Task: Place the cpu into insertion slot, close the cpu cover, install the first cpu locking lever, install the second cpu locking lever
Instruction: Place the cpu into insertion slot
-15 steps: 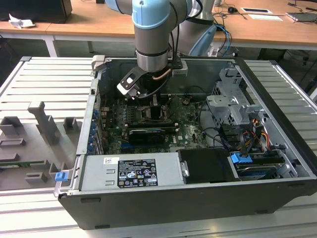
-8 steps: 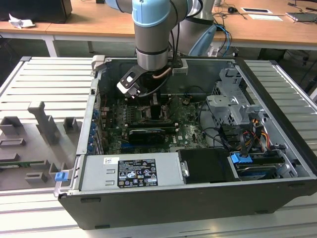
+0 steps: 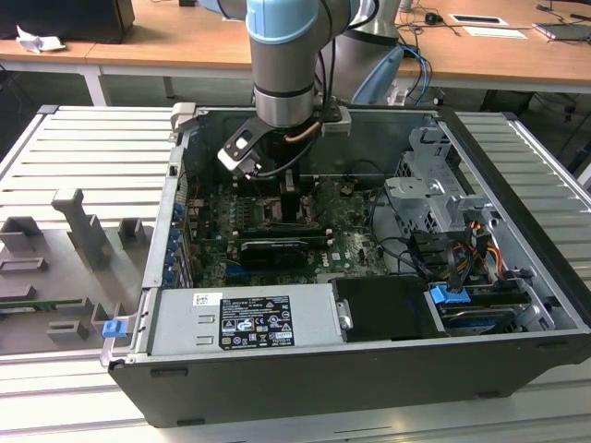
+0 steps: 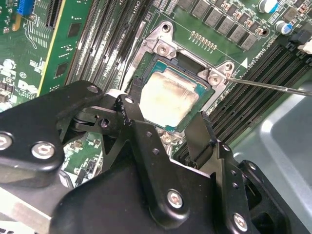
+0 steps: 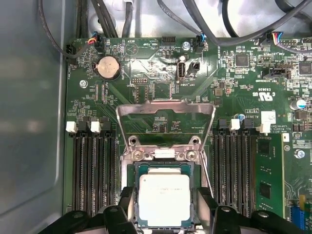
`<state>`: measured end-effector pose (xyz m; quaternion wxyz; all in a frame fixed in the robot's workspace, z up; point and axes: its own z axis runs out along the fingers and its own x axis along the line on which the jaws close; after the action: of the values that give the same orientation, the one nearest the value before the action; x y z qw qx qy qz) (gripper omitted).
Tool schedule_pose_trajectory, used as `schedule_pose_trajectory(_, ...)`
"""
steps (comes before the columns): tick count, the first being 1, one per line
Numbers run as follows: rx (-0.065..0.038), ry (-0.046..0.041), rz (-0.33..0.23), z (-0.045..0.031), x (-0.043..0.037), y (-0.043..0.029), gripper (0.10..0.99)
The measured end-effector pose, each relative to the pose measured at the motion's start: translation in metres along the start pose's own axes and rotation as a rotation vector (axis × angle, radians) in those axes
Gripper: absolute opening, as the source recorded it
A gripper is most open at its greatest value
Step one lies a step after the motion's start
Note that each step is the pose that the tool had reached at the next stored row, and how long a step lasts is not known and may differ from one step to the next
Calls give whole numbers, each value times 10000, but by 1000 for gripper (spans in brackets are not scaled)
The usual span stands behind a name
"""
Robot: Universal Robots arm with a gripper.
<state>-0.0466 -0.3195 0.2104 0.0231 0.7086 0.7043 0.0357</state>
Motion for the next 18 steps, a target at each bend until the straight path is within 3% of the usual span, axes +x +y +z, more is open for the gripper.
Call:
schedule_pose_trajectory(1, 0, 0, 1, -6, 0, 0, 608)
schedule_pose_trajectory(5, 0, -1, 5, -25, 0, 2, 357)
schedule_pose_trajectory(6, 0, -1, 6, -27, 0, 2, 235)
schedule_pose_trajectory(7, -1, 0, 6, -29, 1, 3, 235)
schedule_pose_trajectory(10, 0, -1, 9, -35, 1, 3, 114)
schedule_pose_trajectory(18, 0, -2, 13, -49, 1, 4, 106)
